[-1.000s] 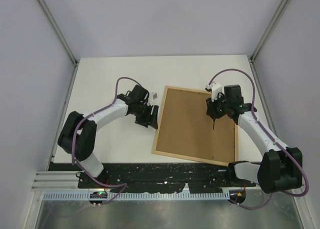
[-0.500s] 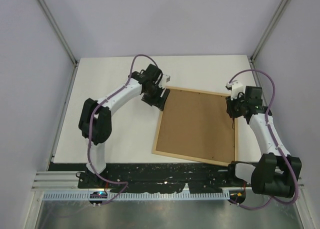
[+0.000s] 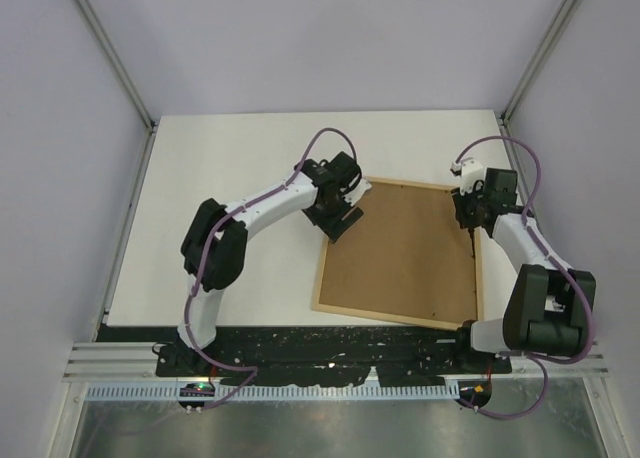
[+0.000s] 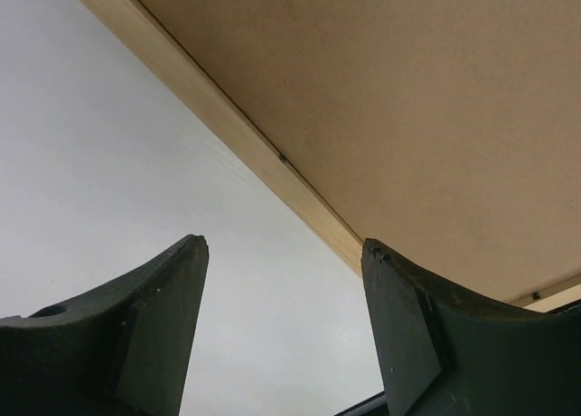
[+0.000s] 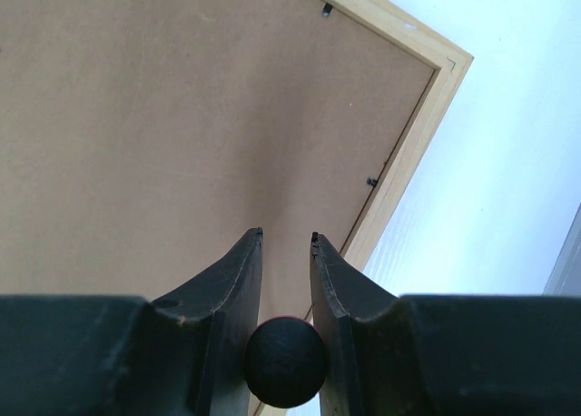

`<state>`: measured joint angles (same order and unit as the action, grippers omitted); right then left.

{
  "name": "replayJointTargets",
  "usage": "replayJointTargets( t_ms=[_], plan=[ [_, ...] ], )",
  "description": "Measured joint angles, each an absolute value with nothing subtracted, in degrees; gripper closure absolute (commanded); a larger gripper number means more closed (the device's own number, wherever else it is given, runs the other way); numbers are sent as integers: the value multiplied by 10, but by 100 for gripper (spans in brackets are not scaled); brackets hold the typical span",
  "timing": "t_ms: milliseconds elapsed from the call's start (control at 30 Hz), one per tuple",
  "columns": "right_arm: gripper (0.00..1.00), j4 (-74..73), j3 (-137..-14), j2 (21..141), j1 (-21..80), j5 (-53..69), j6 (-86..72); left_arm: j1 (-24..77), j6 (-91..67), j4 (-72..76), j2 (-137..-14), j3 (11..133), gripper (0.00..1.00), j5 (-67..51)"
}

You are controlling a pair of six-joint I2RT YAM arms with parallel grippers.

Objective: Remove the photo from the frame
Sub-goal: Adjust the photo frame at the center of the board.

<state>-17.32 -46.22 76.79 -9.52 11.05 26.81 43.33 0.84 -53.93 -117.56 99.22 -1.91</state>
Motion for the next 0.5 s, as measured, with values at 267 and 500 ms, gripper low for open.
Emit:
replayJointTargets(
  t_ms=[267,500],
  plan=[
    [92,-108,-487,854,-97,86,277,491,62,-536,-1195,992,27,49],
    [92,-82,-555,947,-100,83,286,551,112,-530,-1212,996,27,94]
  ],
)
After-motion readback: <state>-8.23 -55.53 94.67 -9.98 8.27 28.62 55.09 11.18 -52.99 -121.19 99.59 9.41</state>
